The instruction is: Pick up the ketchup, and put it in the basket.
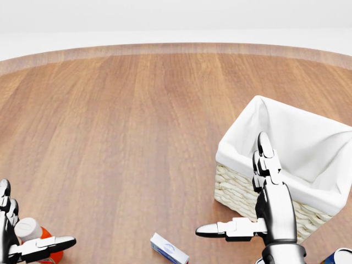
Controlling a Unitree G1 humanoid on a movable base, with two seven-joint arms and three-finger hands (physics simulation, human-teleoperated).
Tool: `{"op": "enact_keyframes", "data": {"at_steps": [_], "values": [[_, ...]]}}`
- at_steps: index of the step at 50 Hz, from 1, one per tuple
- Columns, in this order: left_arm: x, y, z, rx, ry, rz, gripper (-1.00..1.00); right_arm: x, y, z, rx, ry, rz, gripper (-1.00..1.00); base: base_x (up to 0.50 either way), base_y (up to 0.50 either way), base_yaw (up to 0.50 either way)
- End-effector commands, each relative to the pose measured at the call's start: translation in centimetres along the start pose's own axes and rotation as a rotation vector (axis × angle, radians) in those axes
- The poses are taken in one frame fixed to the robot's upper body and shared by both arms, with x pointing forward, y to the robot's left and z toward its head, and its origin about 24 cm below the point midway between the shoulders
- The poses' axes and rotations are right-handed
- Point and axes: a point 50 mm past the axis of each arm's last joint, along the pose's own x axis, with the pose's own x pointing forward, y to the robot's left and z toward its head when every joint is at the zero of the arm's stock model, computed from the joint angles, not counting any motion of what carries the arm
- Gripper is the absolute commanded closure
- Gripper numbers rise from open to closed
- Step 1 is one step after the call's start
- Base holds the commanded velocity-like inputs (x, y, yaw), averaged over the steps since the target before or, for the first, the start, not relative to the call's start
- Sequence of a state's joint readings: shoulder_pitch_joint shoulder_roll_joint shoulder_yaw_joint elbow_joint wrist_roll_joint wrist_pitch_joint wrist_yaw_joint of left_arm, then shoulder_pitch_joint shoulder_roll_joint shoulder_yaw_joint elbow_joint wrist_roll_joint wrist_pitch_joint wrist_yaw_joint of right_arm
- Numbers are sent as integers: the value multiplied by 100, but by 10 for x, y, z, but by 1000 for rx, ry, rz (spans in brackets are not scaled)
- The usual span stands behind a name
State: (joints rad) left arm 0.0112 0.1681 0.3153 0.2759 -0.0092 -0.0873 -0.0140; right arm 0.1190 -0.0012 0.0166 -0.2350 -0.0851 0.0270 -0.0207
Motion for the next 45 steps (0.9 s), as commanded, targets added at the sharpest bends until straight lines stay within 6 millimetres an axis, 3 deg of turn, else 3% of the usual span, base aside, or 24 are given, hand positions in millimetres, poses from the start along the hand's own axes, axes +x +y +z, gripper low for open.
{"op": "enact_keyframes", "data": {"at_steps": [1, 13, 14, 15, 37, 39, 44, 45], "values": [[-2, 2, -46, 38, 213, 16, -100, 2, 0, -2, -3, 6, -2, -100, 0, 0, 0], [-1, 0, -47, 27, 219, 14, -100, 2, 1, -3, -6, 5, 1, -100, 0, 0, 0], [0, 0, -46, -9, 215, 13, 49, 1, 1, -2, -5, 3, 2, -100, 0, 0, 0], [0, 0, -47, -4, 220, 10, 100, 2, 1, -2, -5, 3, 0, -100, 0, 0, 0], [1, -4, -56, -7, 268, 0, 100, 1, 3, -2, -7, 2, 9, -100, 0, 0, 0], [2, -4, -51, -15, 246, -3, 100, 0, 2, -2, -7, 0, 8, -100, 0, 0, 0], [-1, -13, -9, -48, 39, -39, 100, 0, 3, -1, -9, 0, 8, -100, 0, 0, 0], [-1, -13, -8, -49, 35, -39, 100, 0, 2, -1, -9, 0, 8, -100, 0, 0, 0]]}}
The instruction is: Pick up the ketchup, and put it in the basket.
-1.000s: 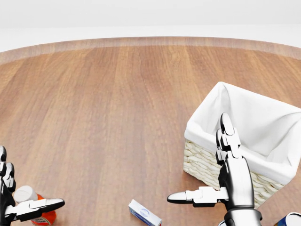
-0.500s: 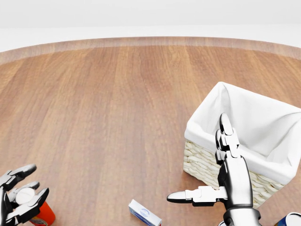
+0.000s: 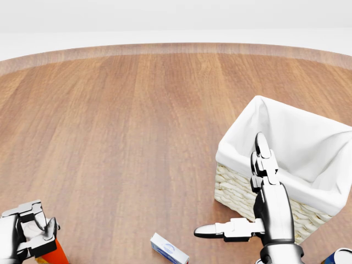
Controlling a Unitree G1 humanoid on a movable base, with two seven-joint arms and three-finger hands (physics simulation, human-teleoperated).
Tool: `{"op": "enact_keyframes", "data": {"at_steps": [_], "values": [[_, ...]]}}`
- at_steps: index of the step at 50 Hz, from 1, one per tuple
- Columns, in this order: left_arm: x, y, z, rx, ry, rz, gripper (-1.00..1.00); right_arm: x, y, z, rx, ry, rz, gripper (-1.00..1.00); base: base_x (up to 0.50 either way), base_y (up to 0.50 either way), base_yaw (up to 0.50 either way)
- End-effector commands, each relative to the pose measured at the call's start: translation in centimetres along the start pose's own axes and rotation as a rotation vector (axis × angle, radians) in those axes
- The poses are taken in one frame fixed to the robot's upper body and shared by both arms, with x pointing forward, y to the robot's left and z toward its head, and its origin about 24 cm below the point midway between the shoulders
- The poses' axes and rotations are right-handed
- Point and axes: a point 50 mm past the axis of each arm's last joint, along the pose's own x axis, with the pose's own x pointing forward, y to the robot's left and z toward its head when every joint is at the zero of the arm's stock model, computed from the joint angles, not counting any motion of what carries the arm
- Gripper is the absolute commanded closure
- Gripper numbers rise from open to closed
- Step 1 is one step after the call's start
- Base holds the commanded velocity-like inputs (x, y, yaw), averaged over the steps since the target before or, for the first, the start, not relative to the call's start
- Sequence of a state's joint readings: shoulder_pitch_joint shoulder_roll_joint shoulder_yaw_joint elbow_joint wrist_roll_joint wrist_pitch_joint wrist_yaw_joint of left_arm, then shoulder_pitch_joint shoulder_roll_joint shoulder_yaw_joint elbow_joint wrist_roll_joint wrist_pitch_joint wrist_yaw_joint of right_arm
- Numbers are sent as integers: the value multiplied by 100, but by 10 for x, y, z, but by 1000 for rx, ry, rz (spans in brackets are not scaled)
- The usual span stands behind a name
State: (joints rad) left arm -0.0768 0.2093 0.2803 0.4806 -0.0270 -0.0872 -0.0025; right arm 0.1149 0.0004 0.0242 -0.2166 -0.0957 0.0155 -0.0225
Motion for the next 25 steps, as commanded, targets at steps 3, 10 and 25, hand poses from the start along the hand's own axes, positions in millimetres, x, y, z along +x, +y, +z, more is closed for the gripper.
{"op": "enact_keyframes", "data": {"at_steps": [3, 10, 25], "values": [[-22, -13, 33, -72, -183, -39, 100, -1, 0, 1, 0, -3, 1, -100, 0, 0, 0], [-35, -26, 72, -95, -363, -83, 100, -1, 1, 1, 0, -3, 6, -100, 0, 0, 0], [-48, -53, 110, -138, -437, -164, 100, -1, 3, 1, 3, -3, 17, -100, 0, 0, 0]]}}
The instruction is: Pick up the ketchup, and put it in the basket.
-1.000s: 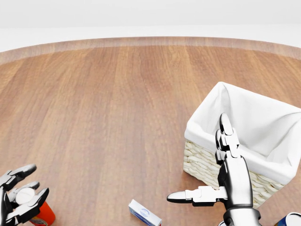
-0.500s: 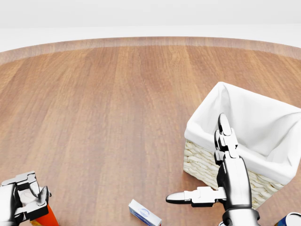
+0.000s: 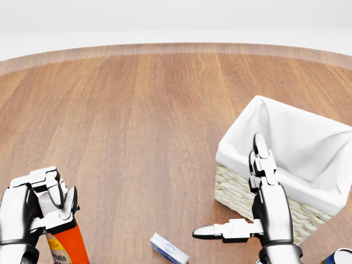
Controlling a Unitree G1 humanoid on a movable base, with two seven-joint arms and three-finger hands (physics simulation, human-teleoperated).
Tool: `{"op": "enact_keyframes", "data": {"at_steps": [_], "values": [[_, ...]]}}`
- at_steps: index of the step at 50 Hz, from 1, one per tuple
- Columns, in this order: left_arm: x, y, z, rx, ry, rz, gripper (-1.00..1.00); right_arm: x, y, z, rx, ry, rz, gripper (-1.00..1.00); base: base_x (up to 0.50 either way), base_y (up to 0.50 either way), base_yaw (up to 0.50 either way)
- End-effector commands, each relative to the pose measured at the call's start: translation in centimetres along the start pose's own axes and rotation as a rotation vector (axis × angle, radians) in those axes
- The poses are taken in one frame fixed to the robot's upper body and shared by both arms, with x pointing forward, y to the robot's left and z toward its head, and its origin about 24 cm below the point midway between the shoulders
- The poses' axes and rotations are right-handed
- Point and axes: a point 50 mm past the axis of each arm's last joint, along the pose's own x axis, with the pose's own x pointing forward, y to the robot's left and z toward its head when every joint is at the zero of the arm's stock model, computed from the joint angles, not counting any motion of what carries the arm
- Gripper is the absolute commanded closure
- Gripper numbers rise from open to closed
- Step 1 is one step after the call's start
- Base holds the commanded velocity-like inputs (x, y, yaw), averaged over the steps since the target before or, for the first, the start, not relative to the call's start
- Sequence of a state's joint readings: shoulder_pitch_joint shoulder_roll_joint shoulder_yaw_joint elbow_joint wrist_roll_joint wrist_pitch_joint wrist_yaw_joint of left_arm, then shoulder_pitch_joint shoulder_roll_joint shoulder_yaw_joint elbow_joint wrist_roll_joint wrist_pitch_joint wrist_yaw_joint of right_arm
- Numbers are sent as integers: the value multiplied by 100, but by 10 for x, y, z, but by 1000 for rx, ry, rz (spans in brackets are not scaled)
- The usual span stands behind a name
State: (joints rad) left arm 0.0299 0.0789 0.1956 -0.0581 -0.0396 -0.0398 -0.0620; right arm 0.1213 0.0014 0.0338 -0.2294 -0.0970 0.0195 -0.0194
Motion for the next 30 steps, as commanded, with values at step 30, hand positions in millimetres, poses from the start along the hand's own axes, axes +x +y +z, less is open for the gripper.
{"op": "enact_keyframes", "data": {"at_steps": [30], "values": [[19, -61, 86, -103, -285, -95, 100, -3, 0, 3, 6, -6, 3, -100, 0, 0, 0]]}}
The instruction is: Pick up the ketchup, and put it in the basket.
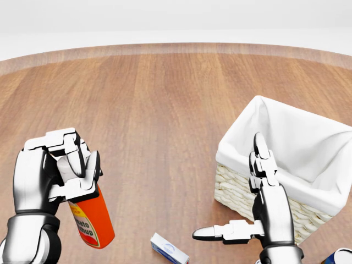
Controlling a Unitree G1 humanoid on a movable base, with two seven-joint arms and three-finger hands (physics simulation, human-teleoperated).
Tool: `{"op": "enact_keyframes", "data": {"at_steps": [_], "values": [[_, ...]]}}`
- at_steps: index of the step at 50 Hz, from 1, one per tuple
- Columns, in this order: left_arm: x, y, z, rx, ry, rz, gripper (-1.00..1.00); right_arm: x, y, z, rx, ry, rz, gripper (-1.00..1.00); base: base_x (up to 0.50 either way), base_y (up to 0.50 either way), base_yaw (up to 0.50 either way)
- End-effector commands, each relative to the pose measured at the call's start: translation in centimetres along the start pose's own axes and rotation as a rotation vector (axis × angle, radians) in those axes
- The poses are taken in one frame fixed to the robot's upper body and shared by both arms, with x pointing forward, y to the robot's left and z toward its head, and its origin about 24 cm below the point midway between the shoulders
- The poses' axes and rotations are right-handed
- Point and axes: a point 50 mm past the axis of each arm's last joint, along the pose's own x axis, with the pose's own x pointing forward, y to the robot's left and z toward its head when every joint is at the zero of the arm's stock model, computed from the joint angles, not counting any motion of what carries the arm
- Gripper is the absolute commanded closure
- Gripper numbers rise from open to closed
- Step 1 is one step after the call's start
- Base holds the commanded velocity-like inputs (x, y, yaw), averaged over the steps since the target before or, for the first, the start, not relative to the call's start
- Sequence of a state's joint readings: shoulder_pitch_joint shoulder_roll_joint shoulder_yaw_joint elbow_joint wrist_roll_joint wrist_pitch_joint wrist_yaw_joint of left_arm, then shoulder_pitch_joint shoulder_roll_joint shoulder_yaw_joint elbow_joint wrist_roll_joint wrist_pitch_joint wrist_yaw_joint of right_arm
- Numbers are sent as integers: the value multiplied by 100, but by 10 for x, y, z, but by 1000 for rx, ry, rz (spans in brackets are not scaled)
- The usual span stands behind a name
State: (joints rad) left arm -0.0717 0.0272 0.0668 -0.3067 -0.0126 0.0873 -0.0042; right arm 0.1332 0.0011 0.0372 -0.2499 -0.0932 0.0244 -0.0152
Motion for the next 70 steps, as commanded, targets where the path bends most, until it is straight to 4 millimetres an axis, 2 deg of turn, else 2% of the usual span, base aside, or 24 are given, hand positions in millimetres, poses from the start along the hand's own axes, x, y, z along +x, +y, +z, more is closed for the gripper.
{"op": "enact_keyframes", "data": {"at_steps": [1, 13, 20, 25, 34, 38, 45, 70], "values": [[11, -18, 19, -50, -85, -6, 100, -1, 0, 1, 2, -2, 0, -100, 0, 0, 0], [15, -42, 30, -85, -130, -54, 100, -2, -3, 4, 6, -6, -4, -100, 0, 0, 0], [13, -56, 45, -134, -188, -85, 100, -3, -3, 5, 9, -8, -1, -100, 0, 0, 0], [15, -64, 47, -156, -191, -99, 100, -3, -3, 5, 12, -9, -2, -100, 0, 0, 0], [20, -78, 33, -162, -124, -125, 100, -4, -4, 7, 14, -12, -3, -100, 0, 0, 0], [25, -85, 18, -167, -55, -137, 100, -4, -3, 6, 13, -10, 0, -100, 0, 0, 0], [24, -95, 11, -180, -15, -160, 100, -4, -3, 6, 15, -12, 1, -100, 0, 0, 0], [14, -127, 16, -203, -16, -234, 100, -6, -4, 9, 18, -18, -1, -100, 0, 0, 0]]}}
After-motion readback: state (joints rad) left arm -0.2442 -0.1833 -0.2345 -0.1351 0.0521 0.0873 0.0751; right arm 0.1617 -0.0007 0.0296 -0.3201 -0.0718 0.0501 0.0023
